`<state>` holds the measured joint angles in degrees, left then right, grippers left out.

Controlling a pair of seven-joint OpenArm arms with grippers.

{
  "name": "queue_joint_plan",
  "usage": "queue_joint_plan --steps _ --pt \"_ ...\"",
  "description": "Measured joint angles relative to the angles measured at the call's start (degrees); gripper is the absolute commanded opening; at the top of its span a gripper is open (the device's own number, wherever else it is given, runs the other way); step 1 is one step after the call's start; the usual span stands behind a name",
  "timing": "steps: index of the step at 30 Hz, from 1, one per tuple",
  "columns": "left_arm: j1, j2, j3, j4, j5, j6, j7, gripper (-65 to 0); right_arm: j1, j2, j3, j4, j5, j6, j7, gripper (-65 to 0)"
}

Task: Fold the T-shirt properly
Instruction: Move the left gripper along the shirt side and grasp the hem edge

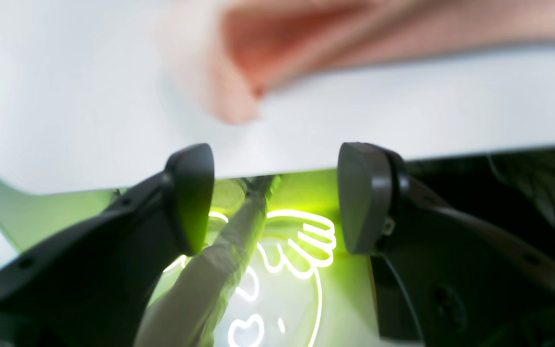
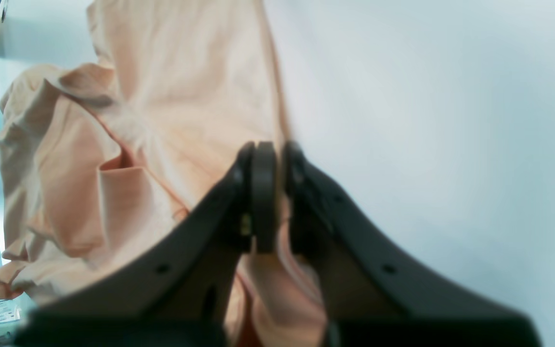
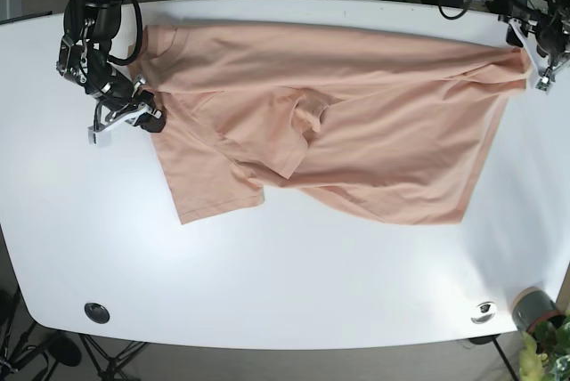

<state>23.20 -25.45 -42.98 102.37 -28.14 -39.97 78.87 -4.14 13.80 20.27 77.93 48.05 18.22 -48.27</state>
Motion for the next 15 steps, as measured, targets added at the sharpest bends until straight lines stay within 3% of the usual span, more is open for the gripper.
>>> queue_joint_plan --steps 9,15 --pt "-13.55 0.28 -2.6 2.03 0.35 0.02 0.7 -27.1 0.04 -0.13 -0.02 0.0 -0.11 -0.04 0.02 -62.0" --pt "-25.35 0.74 0.76 1.81 1.05 0.02 0.98 -27.1 0.09 -0.15 -0.04 0.0 0.0 0.17 0.0 -62.1"
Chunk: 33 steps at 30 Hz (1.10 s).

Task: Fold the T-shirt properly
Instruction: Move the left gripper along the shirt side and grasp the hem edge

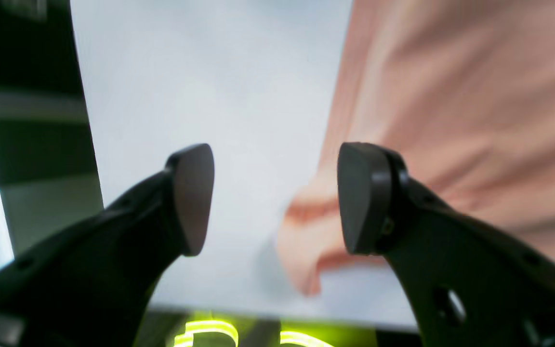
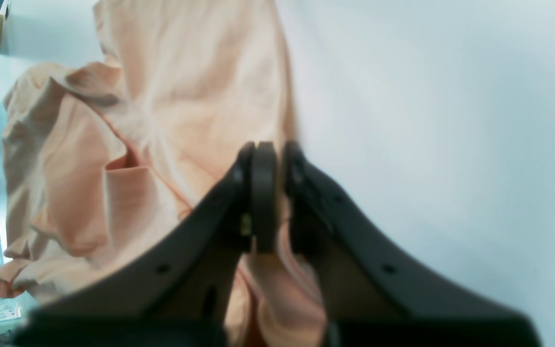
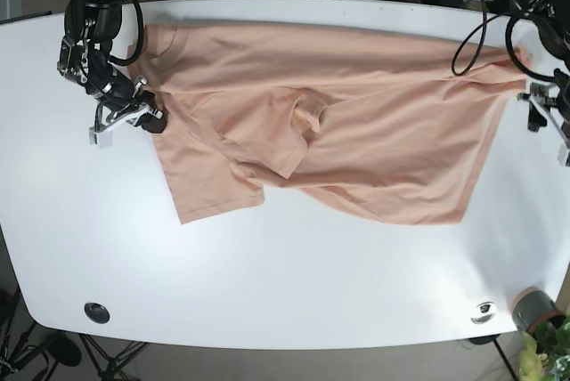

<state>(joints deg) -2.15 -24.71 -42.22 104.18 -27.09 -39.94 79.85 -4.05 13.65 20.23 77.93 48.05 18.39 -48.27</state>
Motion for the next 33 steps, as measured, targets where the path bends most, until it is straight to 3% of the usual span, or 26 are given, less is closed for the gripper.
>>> queue_joint_plan --steps 4,9,14,18,21,33 --pt "-5.99 2.21 0.37 -0.11 -0.11 0.87 -0.79 -27.1 -0.07 0.02 0.02 0.0 -0.02 -0.13 0.0 -62.1" --pt "-10.25 2.64 5.42 -4.39 0.57 15.98 -9.75 -27.1 -0.11 -0.17 0.02 0.0 0.17 0.02 0.02 -62.1" --pt "-12.55 3.76 12.61 -11.26 3.15 25.97 -17.55 -27.1 -0.26 -1.62 0.35 0.02 0.2 0.04 0.04 -65.0" --pt "-13.46 4.94 15.87 -18.23 5.27 26.93 -27.3 -26.8 -0.39 -1.6 0.28 0.07 0.17 0.04 0.02 -65.0" --pt "-14.1 5.01 17.99 -23.04 5.2 26.91 -30.88 -26.7 -0.44 -1.64 0.28 0.11 0.2 0.04 0.02 -65.0" --pt "-20.74 3.08 20.65 -44.41 5.86 27.32 -38.69 -26.7 -0.57 -1.73 0.09 0.33 0.22 0.02 0.04 -65.0"
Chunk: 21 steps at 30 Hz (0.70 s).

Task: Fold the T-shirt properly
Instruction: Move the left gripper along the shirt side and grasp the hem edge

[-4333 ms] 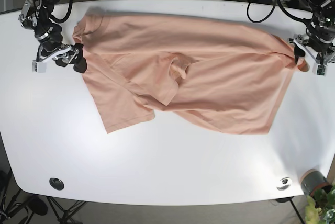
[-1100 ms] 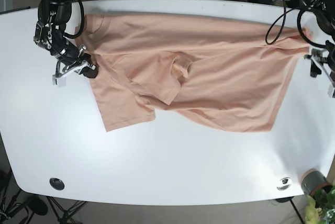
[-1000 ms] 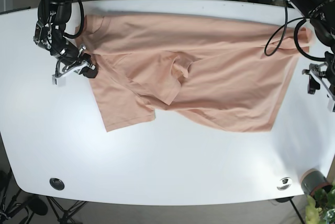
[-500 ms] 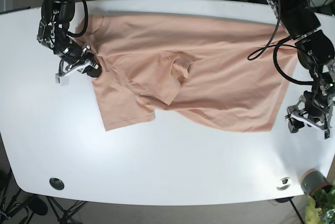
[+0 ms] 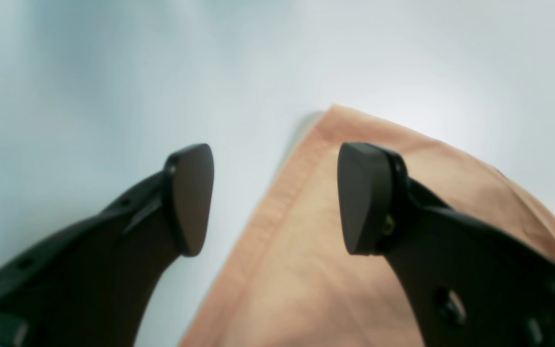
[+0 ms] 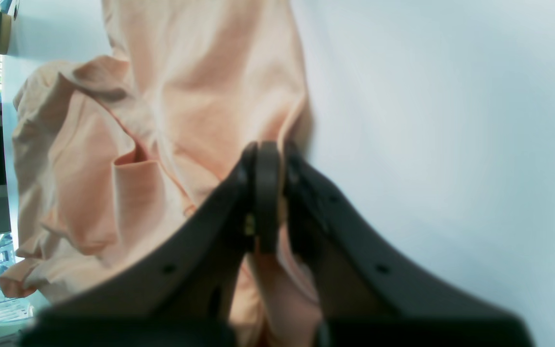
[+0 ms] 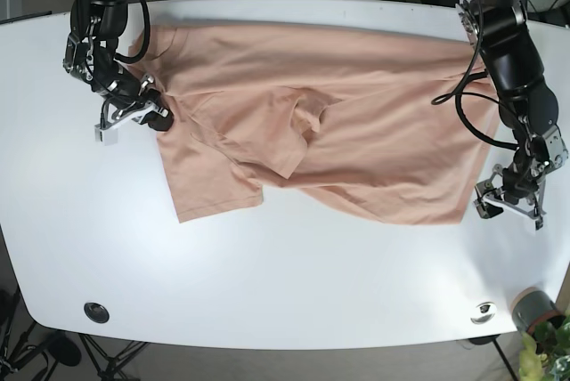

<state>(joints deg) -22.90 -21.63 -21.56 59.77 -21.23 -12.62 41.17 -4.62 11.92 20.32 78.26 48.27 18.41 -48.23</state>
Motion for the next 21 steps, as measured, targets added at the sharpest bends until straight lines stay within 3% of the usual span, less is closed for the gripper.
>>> queue_joint_plan --steps 5,11,21 --pt "-2.08 -0.17 2.84 -7.26 0.0 0.07 -4.55 -25.7 -0.04 -0.02 -0.07 0.39 -0.04 0.0 -0.04 -65.0" --pt "-7.65 -0.61 11.65 -17.42 -0.61 -3.04 -9.66 -18.5 -0.15 -0.04 -0.07 0.44 -0.15 -0.02 -0.04 -65.0" --pt "-11.89 -1.14 14.91 -30.4 1.77 -3.02 -17.66 -17.8 0.0 -0.04 -0.07 0.5 0.0 0.0 -0.04 -65.0"
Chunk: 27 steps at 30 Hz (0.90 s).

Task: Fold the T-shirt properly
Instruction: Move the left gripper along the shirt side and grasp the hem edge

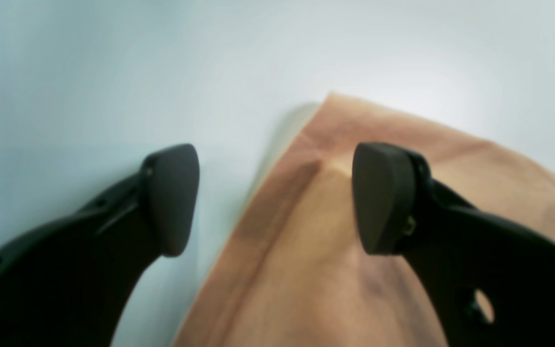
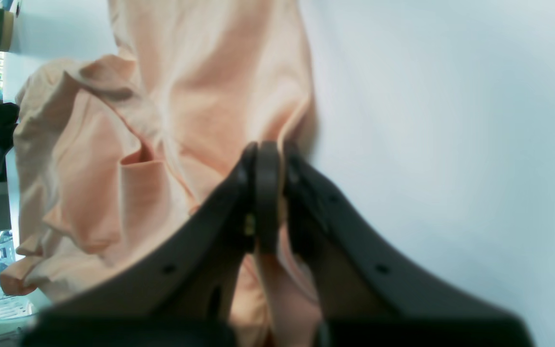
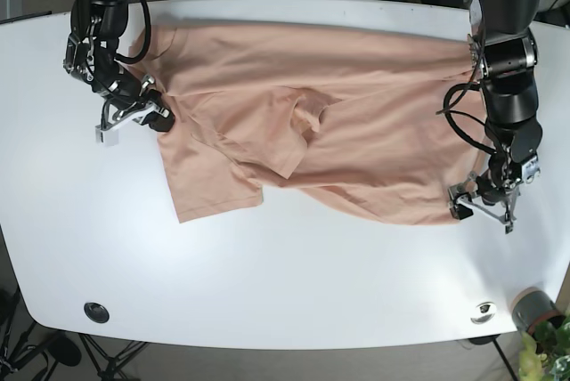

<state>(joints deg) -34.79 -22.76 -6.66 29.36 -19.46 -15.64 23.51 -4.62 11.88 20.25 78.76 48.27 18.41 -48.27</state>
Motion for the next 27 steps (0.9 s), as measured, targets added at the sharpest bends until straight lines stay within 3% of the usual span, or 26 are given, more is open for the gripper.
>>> queue_joint_plan --steps 2,7,15,20,23,27 --pt "-0.17 0.15 1.25 -0.09 0.28 -0.02 -0.02 -17.8 0.0 0.04 0.0 0.0 0.0 0.0 0.0 -65.0" --pt "-0.17 1.01 1.84 -0.28 0.22 -6.12 -0.37 -17.8 0.0 0.02 0.0 0.0 -0.02 0.0 0.0 -65.0" --pt "-0.48 3.5 1.75 -0.28 0.07 -7.28 -0.57 -17.9 -0.02 -0.11 0.0 0.02 -0.02 0.0 0.0 -65.0" --pt "-0.63 3.89 1.51 -0.22 -0.07 -10.38 1.07 -19.9 0.0 -0.15 0.0 0.02 0.0 0.0 0.02 -65.0" --pt "-0.61 4.04 1.51 -0.24 -0.11 -9.75 1.14 -30.3 -0.02 -0.11 0.0 0.02 -0.02 0.0 0.0 -65.0" --pt "-0.39 3.98 1.51 -0.24 -0.28 -6.62 1.27 -51.7 -0.02 -0.13 0.0 0.02 0.0 0.0 0.0 -65.0"
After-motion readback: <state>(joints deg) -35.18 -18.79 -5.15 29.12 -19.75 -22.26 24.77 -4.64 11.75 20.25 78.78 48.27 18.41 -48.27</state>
